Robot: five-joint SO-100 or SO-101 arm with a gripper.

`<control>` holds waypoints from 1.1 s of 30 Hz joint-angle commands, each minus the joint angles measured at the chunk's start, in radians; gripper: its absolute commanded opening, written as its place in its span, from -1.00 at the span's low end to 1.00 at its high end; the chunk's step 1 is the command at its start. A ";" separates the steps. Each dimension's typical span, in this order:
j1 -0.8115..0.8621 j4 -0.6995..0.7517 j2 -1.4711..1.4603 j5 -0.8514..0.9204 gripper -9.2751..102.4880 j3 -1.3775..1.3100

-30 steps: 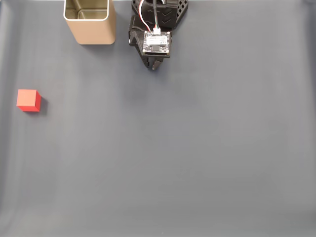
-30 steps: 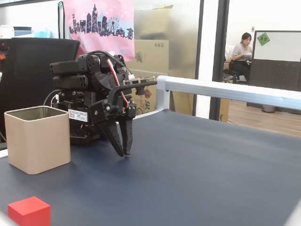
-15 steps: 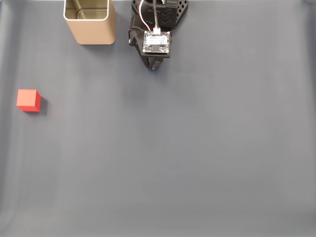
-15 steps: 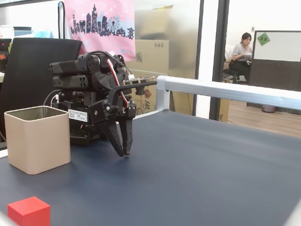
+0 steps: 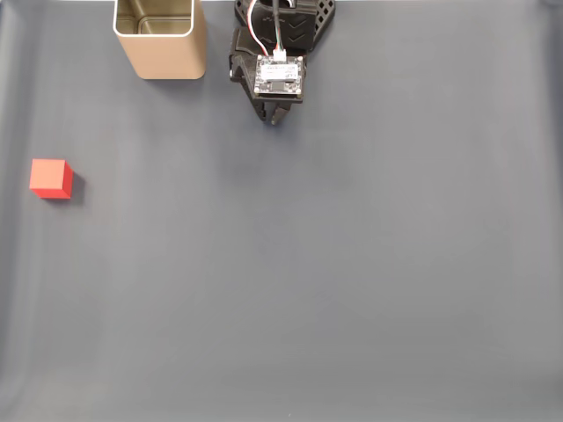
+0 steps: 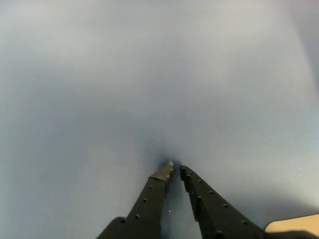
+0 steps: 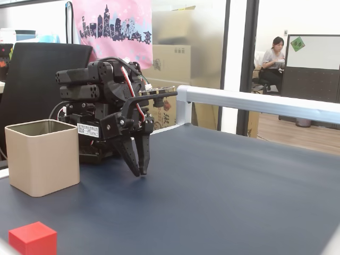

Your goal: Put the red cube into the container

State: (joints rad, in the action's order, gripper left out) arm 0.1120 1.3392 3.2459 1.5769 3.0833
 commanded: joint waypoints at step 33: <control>-0.023 -0.132 0.071 0.032 -0.82 0.011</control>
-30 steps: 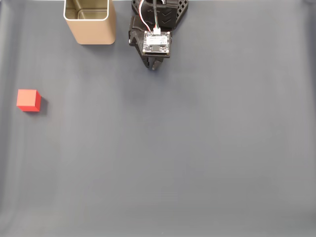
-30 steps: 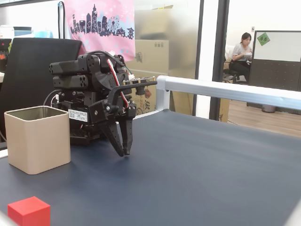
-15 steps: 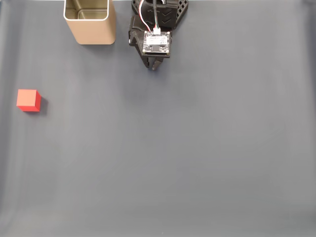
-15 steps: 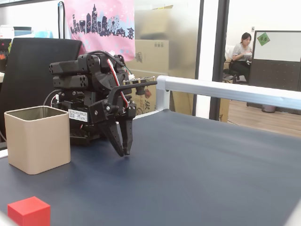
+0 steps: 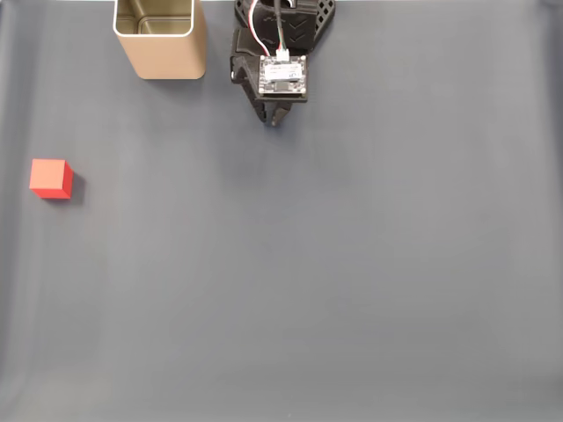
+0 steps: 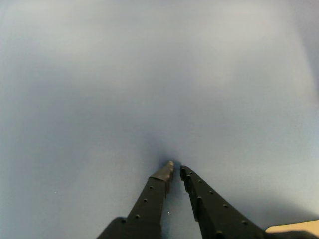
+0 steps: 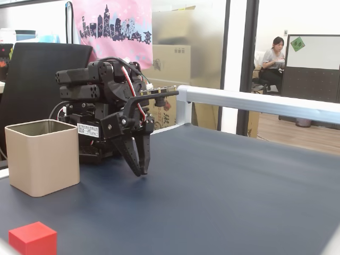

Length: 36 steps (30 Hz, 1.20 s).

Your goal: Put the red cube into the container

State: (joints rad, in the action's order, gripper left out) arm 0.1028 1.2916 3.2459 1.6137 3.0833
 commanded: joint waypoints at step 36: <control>0.528 -0.153 -0.919 0.368 -0.82 -0.939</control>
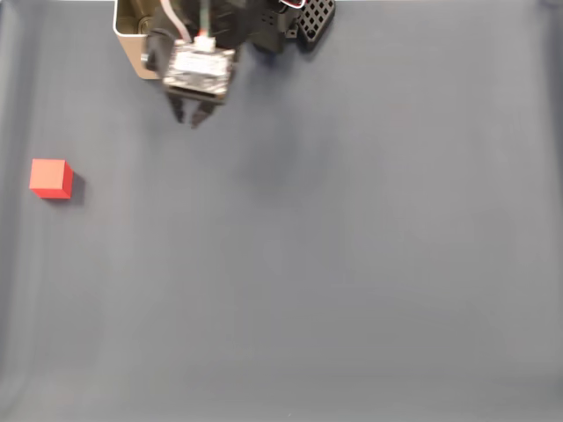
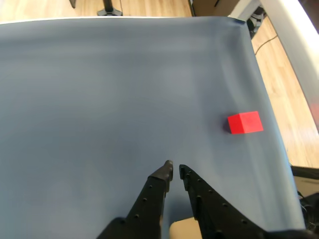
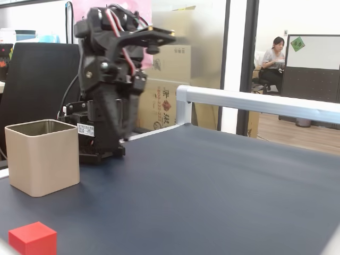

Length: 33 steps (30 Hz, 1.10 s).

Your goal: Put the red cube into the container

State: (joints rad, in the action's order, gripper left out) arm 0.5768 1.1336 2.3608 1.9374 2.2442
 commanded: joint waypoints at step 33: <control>0.336 -0.480 -0.879 0.252 -0.35 -0.660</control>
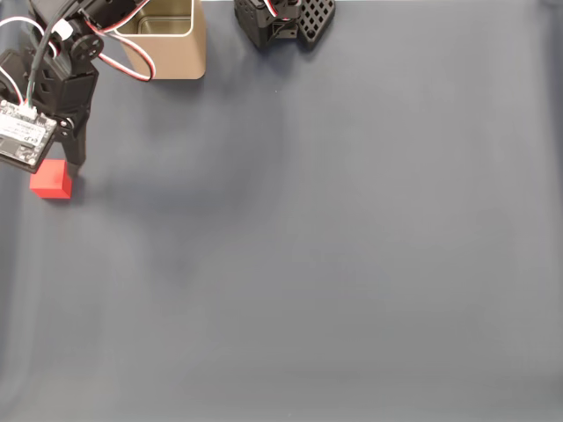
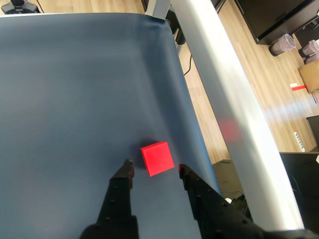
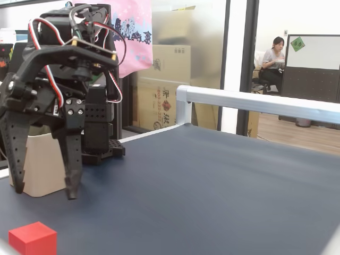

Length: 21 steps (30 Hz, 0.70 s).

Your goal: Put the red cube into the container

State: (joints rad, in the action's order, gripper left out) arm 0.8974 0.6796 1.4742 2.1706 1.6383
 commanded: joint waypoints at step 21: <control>0.071 -0.112 -0.219 0.121 -0.17 -0.155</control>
State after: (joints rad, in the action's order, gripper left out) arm 0.9618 0.5860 1.2471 2.2856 1.5509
